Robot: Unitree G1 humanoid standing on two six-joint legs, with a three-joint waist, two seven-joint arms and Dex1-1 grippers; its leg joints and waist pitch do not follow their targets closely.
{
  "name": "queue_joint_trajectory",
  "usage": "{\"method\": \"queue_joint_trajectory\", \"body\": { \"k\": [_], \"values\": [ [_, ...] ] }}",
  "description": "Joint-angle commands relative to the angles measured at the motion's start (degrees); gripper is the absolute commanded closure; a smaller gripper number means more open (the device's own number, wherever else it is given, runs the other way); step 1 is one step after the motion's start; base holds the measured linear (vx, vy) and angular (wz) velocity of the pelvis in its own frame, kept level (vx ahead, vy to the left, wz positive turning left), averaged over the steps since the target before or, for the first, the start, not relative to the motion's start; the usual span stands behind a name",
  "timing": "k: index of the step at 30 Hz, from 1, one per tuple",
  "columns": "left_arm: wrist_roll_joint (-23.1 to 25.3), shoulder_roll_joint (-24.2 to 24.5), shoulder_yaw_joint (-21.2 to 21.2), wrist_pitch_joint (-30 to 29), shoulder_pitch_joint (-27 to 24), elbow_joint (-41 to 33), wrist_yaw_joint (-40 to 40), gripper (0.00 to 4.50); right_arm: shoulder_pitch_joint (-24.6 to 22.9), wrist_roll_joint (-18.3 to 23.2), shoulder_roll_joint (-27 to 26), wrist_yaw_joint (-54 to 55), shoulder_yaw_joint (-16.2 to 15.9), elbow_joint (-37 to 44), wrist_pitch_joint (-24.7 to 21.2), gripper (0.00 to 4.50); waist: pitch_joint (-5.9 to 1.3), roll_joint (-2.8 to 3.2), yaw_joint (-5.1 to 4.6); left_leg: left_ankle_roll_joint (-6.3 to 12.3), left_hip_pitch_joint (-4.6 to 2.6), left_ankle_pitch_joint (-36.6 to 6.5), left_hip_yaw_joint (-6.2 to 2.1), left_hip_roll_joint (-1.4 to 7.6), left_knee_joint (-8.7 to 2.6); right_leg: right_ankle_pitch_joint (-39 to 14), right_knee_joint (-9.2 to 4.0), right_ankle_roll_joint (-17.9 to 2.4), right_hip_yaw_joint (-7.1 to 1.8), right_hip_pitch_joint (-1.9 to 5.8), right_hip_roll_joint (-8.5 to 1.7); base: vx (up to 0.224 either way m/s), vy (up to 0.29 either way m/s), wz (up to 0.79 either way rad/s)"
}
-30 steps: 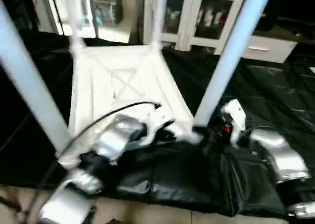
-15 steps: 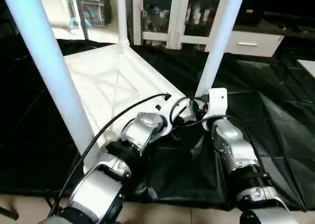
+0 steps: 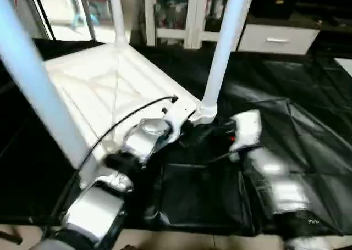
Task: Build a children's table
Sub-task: Rotate leg to tighten
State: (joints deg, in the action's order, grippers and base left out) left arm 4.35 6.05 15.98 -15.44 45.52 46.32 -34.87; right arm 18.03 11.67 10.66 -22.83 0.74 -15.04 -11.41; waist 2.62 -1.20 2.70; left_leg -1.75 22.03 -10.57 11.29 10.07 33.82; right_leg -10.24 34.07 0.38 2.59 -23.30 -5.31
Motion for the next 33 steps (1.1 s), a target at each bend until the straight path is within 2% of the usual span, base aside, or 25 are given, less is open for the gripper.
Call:
{"method": "queue_joint_trajectory", "body": {
  "k": [1,3,4,5,6,7,8,9,10,13,15,20,25,28,33],
  "values": [
    [-0.20,1.21,3.06,2.15,-2.84,-3.28,-7.90,4.50,-1.19,1.42,2.21,-4.02,0.26,4.14,-2.27,0.90,-3.32,-0.57,0.57,5.74,-1.19,-8.96,-1.15,3.10,-4.08,-4.92,-3.54,-14.36,-1.96,2.90,-3.31,0.000,0.000,0.00],
    [-0.54,2.72,4.26,1.79,-4.56,-5.89,-11.39,4.50,-1.75,1.88,6.27,-8.40,0.04,6.31,-4.01,0.72,-3.20,-0.44,0.90,4.36,-1.45,-11.46,-1.23,3.38,-4.30,-8.99,-3.83,-13.67,-2.03,2.77,-3.36,0.000,0.000,0.00],
    [-0.54,2.72,4.26,1.79,-4.56,-5.89,-11.39,4.50,-1.75,1.88,6.27,-8.40,0.04,6.31,-4.01,0.61,-3.01,-0.21,1.21,3.27,-1.93,-13.14,-1.06,3.51,-4.41,-11.08,-4.17,-13.24,-2.15,2.12,-3.22,0.000,0.000,0.00],
    [-1.11,3.67,5.05,1.48,-5.41,-7.51,-14.29,4.50,-2.48,4.64,9.85,-15.12,-1.08,8.48,-7.08,0.53,-2.93,-0.13,1.23,2.40,-2.19,-15.45,-1.02,3.40,-4.55,-12.75,-4.32,-13.00,-2.14,2.10,-3.00,0.000,0.000,0.00],
    [-1.50,4.24,5.63,1.82,-5.91,-8.46,-16.31,4.50,-2.95,6.46,11.89,-19.21,-1.82,9.64,-9.07,0.46,-2.93,-0.20,1.42,2.00,-2.03,-15.85,-1.14,3.56,-4.62,-13.12,-4.28,-12.62,-2.20,2.21,-3.13,0.000,0.000,0.00],
    [-1.50,4.24,5.63,1.82,-5.91,-8.46,-16.31,4.50,-2.95,6.46,11.89,-19.21,-1.82,9.64,-9.07,0.38,-2.92,-0.14,1.59,1.58,-1.95,-16.48,-1.24,3.59,-4.77,-13.67,-4.32,-12.02,-2.24,2.23,-3.19,0.000,0.000,0.00],
    [-2.08,5.24,6.67,1.34,-6.76,-10.50,-19.42,4.50,-3.69,7.82,14.97,-24.59,-3.18,11.03,-10.13,0.18,-2.92,-0.08,1.62,1.30,-1.90,-16.63,-1.21,3.59,-4.81,-13.72,-4.32,-11.81,-2.30,2.15,-3.22,0.000,0.000,0.00],
    [-2.40,5.88,7.39,1.41,-7.29,-11.84,-21.36,4.50,-3.95,8.16,16.44,-26.79,-3.91,11.40,-10.60,0.09,-3.13,-0.15,1.93,1.07,-1.77,-15.94,-1.44,3.72,-4.79,-12.37,-4.03,-11.70,-2.24,2.52,-3.36,0.000,0.000,0.00],
    [-2.91,6.77,8.42,0.93,-8.05,-13.97,-24.05,4.50,-4.12,8.56,18.12,-29.33,-4.80,11.55,-11.10,0.03,-3.07,-0.33,2.12,1.20,-1.91,-15.08,-1.22,3.67,-4.70,-11.01,-3.95,-11.88,-2.33,2.18,-3.32,0.000,0.000,0.00],
    [-3.15,7.67,9.49,0.35,-8.80,-16.29,-26.73,4.50,-3.57,8.40,19.13,-31.34,-5.49,10.73,-11.75,0.03,-3.32,-0.41,2.38,2.15,-1.77,-11.66,-1.00,3.50,-4.32,-6.98,-3.44,-13.20,-2.29,2.26,-3.35,0.000,0.000,0.00],
    [-3.11,8.24,9.89,-1.16,-9.67,-18.85,-28.80,4.50,-2.33,5.81,19.93,-32.45,-6.68,8.67,-10.36,0.03,-3.39,-0.69,2.44,2.42,-1.45,-9.89,-1.12,3.51,-4.23,-5.87,-3.06,-13.64,-2.19,2.61,-3.51,0.000,0.000,0.00],
    [-3.80,9.55,10.99,-2.59,-10.86,-22.20,-31.61,4.50,1.04,4.87,19.98,-34.00,-8.37,5.10,-9.83,0.03,-3.29,-0.88,2.38,2.74,-1.64,-9.97,-0.94,3.44,-4.09,-8.56,-3.40,-13.79,-2.23,2.39,-3.54,0.000,0.000,0.00],
    [-3.52,10.38,11.20,-3.54,-11.52,-23.46,-32.16,4.50,2.75,4.14,19.72,-35.38,-9.20,2.31,-7.73,0.03,-3.31,-0.88,2.58,2.36,-1.63,-9.67,-0.95,3.44,-4.05,-8.12,-3.18,-13.67,-2.16,2.35,-3.43,0.000,0.000,0.00],
    [-3.15,10.51,10.88,-4.39,-11.90,-24.48,-32.31,4.50,3.67,2.84,19.56,-37.09,-9.65,-0.01,-5.89,0.39,-3.41,-0.90,2.47,2.11,-1.65,-9.95,-0.94,3.38,-3.98,-7.69,-3.12,-13.92,-2.11,2.40,-3.38,0.000,0.000,0.00],
    [-3.02,11.19,11.13,-4.82,-11.80,-24.68,-32.22,4.50,3.97,2.35,20.70,-39.46,-10.88,-1.22,-4.18,0.78,-3.53,-0.90,2.54,3.37,-1.62,-8.31,-0.93,3.35,-3.76,-5.48,-2.86,-14.56,-2.08,2.59,-3.37,0.000,0.000,0.00]
  ]
}}
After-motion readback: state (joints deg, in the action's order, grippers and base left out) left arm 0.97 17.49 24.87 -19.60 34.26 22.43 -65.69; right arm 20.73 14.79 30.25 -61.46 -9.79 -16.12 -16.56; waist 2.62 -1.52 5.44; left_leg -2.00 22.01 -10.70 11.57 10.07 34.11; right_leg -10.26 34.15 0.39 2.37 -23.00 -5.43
